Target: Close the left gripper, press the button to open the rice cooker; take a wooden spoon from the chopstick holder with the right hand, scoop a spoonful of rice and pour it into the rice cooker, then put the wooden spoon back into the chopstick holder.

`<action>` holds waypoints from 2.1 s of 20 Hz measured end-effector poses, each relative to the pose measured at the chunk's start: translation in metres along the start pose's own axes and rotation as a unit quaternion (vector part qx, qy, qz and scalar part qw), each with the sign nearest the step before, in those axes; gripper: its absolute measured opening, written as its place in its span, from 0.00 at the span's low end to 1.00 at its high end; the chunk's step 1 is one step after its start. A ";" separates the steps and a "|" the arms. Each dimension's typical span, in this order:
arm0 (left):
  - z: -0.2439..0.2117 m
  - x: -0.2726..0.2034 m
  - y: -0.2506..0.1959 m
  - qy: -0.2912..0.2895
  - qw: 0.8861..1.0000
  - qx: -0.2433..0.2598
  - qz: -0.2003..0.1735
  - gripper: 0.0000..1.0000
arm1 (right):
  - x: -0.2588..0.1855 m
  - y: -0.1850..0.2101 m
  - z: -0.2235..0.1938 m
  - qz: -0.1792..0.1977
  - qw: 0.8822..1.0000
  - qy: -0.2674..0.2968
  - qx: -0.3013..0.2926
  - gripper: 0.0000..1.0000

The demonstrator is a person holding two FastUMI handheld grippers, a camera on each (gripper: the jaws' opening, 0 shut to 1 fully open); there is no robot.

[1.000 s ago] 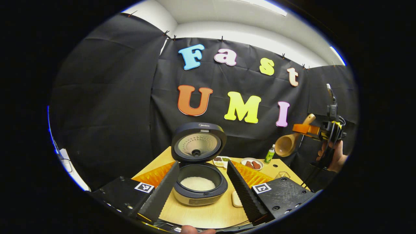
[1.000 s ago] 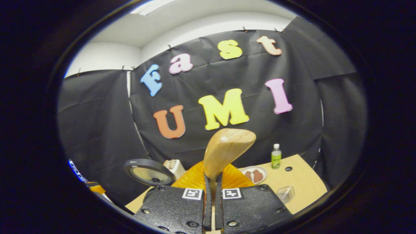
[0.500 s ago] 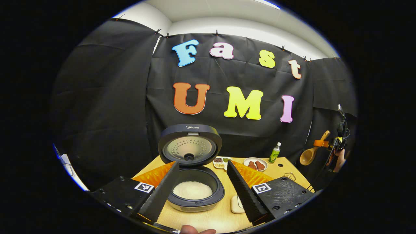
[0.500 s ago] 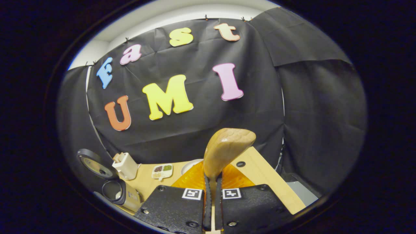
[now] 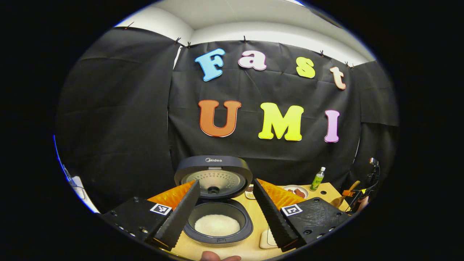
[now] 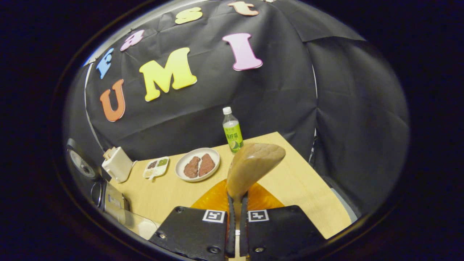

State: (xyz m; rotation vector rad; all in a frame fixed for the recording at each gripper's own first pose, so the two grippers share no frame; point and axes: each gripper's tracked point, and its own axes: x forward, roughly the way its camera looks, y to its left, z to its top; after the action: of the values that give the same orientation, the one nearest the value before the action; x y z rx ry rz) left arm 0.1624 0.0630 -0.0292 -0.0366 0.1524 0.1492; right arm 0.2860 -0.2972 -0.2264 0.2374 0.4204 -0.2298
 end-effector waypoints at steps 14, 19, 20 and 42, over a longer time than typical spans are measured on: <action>0.034 0.012 0.007 -0.029 1.000 -0.009 0.004 0.94 | -0.010 -0.019 0.010 -0.027 0.999 -0.031 0.022 0.77; 0.062 0.012 0.018 -0.065 0.998 -0.009 0.008 0.94 | -0.077 -0.027 0.064 -0.057 0.994 -0.095 0.016 0.93; 0.065 0.012 0.019 -0.069 0.998 -0.007 0.008 0.94 | -0.091 -0.026 0.073 -0.062 0.992 -0.105 0.011 1.00; 0.012 0.154 0.037 0.090 0.996 -0.021 0.012 0.95 | -0.244 0.007 0.084 -0.062 0.985 -0.156 -0.036 0.93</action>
State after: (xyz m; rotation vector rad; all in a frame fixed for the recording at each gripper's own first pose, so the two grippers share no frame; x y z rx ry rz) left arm 0.3094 0.1223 -0.0421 -0.0902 0.3307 0.1727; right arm 0.1029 -0.2719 -0.0468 0.1008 0.1323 -0.3670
